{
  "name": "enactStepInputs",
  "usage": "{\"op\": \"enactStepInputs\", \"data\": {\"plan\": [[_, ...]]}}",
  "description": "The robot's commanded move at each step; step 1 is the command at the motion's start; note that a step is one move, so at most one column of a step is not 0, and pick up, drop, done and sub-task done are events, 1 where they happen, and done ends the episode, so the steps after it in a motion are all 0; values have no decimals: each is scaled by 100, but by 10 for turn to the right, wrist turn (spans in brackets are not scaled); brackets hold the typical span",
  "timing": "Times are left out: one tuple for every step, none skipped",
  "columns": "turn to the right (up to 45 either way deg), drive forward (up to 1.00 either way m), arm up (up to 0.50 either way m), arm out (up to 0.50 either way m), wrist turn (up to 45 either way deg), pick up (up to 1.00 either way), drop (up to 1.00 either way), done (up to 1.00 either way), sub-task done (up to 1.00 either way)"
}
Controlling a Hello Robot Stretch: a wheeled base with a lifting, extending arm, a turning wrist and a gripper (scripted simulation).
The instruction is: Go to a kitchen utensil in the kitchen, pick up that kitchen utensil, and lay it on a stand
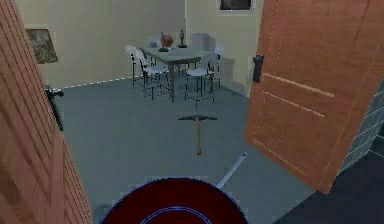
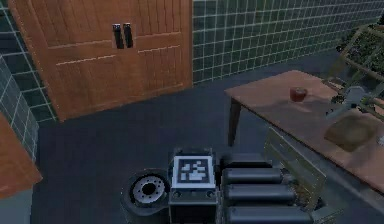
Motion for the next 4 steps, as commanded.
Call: {"op": "enactStepInputs", "data": {"plan": [[0,100,0,0,0,0,0,0,0],[-150,0,0,0,0,0,0,0,0],[0,15,0,0,0,0,0,0,0],[-120,0,0,0,0,0,0,0,0]]}}
